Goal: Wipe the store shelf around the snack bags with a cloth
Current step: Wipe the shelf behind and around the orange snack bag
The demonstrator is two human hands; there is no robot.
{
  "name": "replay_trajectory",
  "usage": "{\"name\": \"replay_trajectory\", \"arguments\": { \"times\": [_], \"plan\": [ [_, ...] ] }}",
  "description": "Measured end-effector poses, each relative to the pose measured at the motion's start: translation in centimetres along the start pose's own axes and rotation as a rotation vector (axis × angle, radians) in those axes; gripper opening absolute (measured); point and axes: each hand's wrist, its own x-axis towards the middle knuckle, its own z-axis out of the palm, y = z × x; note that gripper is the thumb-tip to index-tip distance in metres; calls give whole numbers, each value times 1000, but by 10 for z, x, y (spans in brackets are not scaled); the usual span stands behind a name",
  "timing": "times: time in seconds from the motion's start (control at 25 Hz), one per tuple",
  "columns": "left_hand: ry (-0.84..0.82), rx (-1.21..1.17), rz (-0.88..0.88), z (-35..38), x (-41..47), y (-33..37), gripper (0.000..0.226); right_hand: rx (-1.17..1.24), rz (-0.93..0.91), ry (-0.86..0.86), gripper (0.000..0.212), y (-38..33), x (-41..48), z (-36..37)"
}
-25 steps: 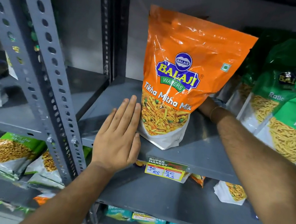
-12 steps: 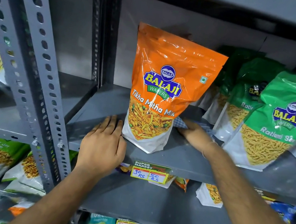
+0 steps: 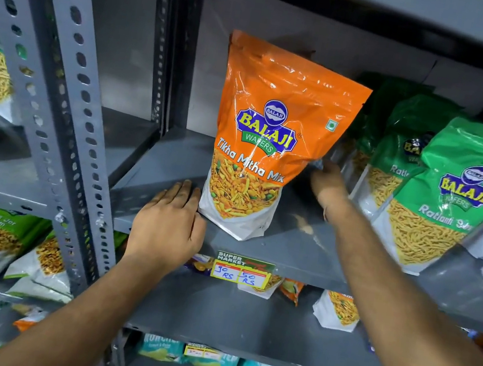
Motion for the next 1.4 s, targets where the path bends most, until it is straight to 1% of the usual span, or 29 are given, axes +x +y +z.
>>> {"name": "replay_trajectory", "arguments": {
  "times": [0.04, 0.08, 0.16, 0.2, 0.28, 0.36, 0.44, 0.52, 0.64, 0.72, 0.8, 0.88, 0.96, 1.04, 1.08, 1.16, 1.2, 1.28, 1.36, 1.4],
  "plan": [
    [0, -2, -2, 1, 1, 0, 70, -34, -24, -1, 34, -4, 14, 4],
    [-6, -8, -5, 1, 1, 1, 71, -94, -52, -53, 35, -2, 24, 13],
    [-2, -17, -8, 2, 1, 0, 70, -260, -78, -225, 31, 27, 49, 36],
    [4, -18, -3, 1, 0, 0, 69, -299, -108, -289, 27, 42, 58, 45],
    [7, -18, 1, 1, 0, -1, 66, -245, -139, -340, 28, 60, 65, 53],
    [6, -18, -2, 2, -1, 0, 66, -231, -131, -337, 33, 34, 22, 38],
    [1, -24, -6, 2, -2, 0, 68, -257, -111, -329, 32, 34, -7, 25],
    [-11, -25, -7, 0, -2, 0, 70, -219, -136, -365, 31, 40, -36, 13],
    [-18, -32, -9, 1, -2, 1, 71, -172, -191, -365, 44, 56, -77, -5],
    [-15, -33, -7, 1, -2, 1, 72, -165, -177, -314, 48, 71, -112, -20],
    [-17, -37, -2, 2, -2, -1, 71, -177, -207, -327, 54, 82, -151, -37],
    [-17, -38, 3, 3, -1, -1, 70, -190, -194, -366, 62, 81, -181, -57],
    [-10, -40, 8, 3, -1, -1, 71, -204, -192, -388, 64, 65, -195, -77],
    [-3, -48, 7, 4, -1, -1, 71, -207, -249, -347, 59, 49, -182, -90],
    [0, -50, 8, 4, -1, -1, 71, -232, -280, -291, 54, 44, -164, -91],
    [0, -50, 10, 4, 0, -1, 72, -283, -270, -153, 46, 36, -111, -77],
    [0, -50, 9, 3, -1, -1, 71, -280, -242, -117, 42, 34, -84, -63],
    [-3, -51, 9, 3, -1, -1, 71, -275, -169, -145, 36, 31, -48, -26],
    [-2, -51, 12, 3, -1, 0, 70, -262, -145, -264, 41, 38, -49, 3],
    [9, -49, 14, 4, -1, -1, 70, -256, -138, -290, 44, 42, -60, 10]
  ]
}}
